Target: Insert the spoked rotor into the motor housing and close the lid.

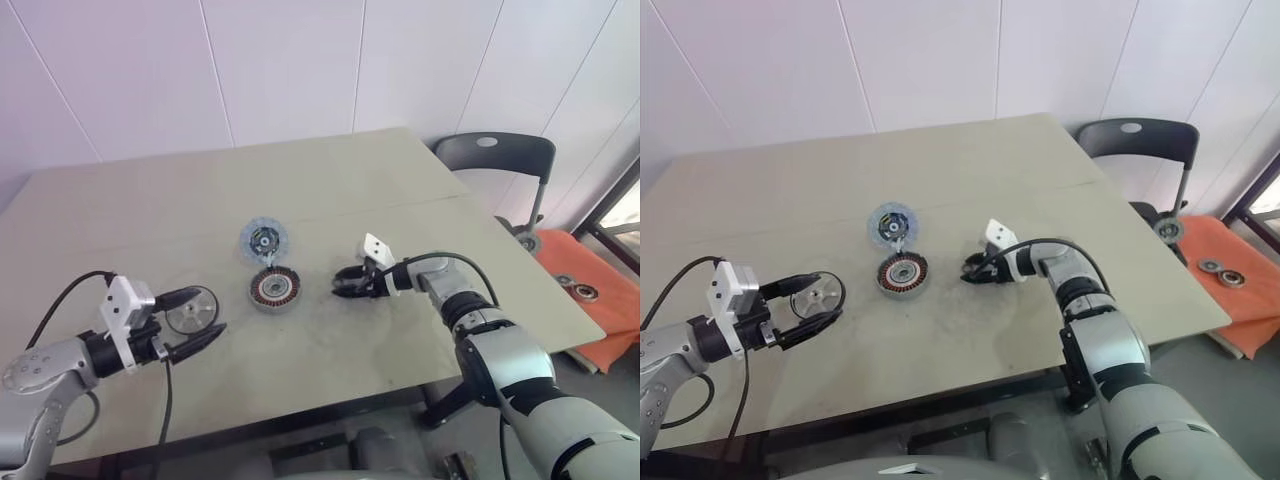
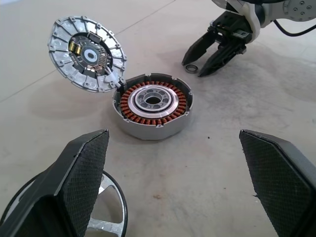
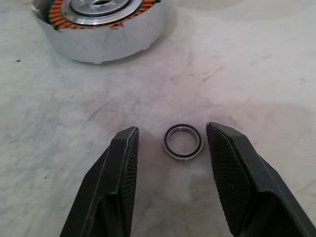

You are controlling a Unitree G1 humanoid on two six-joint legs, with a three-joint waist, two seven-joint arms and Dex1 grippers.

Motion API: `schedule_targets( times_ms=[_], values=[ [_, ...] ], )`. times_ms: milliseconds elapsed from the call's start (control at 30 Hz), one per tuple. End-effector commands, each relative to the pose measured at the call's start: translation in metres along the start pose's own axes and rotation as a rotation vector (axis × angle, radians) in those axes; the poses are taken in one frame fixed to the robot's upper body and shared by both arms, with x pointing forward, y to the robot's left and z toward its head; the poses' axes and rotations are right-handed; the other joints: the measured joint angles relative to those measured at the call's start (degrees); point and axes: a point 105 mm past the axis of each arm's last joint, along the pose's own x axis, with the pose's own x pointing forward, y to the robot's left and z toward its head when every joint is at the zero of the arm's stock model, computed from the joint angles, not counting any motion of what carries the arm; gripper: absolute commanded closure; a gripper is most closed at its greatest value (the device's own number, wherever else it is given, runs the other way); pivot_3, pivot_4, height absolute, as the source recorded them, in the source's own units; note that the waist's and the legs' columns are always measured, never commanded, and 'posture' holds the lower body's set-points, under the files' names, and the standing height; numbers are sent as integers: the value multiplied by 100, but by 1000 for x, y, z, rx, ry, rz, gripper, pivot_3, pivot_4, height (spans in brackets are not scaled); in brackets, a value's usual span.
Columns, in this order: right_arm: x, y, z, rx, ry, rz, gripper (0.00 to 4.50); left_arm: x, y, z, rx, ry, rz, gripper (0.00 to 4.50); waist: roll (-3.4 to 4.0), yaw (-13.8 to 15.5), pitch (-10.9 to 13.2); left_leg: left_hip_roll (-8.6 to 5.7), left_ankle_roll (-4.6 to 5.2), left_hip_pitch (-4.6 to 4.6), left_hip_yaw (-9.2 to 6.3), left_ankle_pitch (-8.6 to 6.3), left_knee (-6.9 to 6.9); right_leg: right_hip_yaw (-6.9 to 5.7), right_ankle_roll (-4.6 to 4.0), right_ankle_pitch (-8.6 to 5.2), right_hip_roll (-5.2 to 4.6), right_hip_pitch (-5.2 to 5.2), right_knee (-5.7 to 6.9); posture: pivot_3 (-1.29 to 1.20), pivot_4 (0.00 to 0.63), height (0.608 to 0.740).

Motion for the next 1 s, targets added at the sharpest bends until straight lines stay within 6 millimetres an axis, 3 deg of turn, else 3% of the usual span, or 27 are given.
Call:
schedule_targets(
  times_ms=[33,633,733,833,1000],
  values=[
    [0,-5,12,-37,-30,-22,2260,1,0,7,25,-26,-6,0,0,1,0,0,0,0,0,0,0,0,0,0,0,0,0,0,0,740],
    [1,-2,6,-26,-6,-9,2260,2,3,13,43,-29,-9,0,0,-1,0,0,0,1,0,0,-1,1,-1,-1,0,1,0,0,0,740],
    [2,-2,4,-33,3,-10,2817,1,2,13,44,-28,-7,0,0,-1,0,0,0,1,0,0,-2,1,-1,-1,0,0,-1,0,0,740],
    [3,-1,3,-34,10,-11,3776,1,2,13,45,-28,-7,0,-1,-1,0,-3,0,5,-1,0,-1,4,-3,-2,1,2,0,0,0,740],
    [3,-2,4,-39,13,-17,3776,-1,-1,11,35,-5,-35,0,-2,-3,-1,-21,0,14,-22,0,0,14,-14,-8,3,7,0,0,0,740]
  ],
)
